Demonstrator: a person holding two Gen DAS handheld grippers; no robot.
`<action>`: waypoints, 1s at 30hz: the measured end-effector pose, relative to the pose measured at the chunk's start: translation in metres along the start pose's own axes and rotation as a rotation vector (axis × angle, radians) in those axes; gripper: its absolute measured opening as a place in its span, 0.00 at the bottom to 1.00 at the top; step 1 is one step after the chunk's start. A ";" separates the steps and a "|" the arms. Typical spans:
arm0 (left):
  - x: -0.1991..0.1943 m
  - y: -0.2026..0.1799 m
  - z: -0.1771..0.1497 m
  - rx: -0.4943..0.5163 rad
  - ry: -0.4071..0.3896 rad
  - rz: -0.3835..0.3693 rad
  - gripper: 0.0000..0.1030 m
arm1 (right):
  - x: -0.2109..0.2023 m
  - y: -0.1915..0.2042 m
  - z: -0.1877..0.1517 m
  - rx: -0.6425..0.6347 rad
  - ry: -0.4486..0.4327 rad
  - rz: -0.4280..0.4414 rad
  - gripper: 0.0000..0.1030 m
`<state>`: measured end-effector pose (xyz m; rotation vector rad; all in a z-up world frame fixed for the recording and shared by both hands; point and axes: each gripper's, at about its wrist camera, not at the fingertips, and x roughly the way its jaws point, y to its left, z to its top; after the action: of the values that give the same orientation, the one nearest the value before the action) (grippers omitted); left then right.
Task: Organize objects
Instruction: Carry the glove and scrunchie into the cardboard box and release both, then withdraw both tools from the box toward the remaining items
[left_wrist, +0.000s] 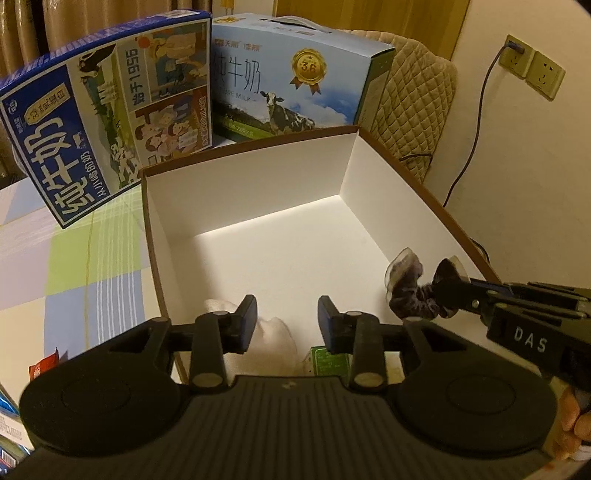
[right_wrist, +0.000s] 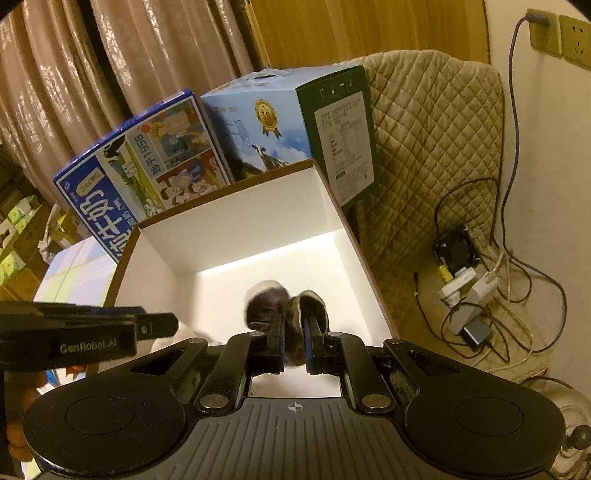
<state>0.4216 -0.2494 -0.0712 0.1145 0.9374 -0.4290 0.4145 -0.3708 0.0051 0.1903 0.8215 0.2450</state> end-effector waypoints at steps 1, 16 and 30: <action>0.000 0.001 0.000 -0.003 0.002 0.002 0.35 | 0.002 0.000 0.001 0.001 0.007 0.004 0.05; -0.030 0.012 -0.012 -0.019 -0.021 -0.022 0.74 | -0.018 0.009 -0.002 -0.060 0.036 0.027 0.48; -0.080 0.007 -0.041 -0.012 -0.026 -0.057 0.83 | -0.067 0.017 -0.028 -0.032 0.056 0.021 0.53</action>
<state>0.3522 -0.2064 -0.0318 0.0718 0.9194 -0.4763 0.3478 -0.3720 0.0375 0.1630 0.8711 0.2837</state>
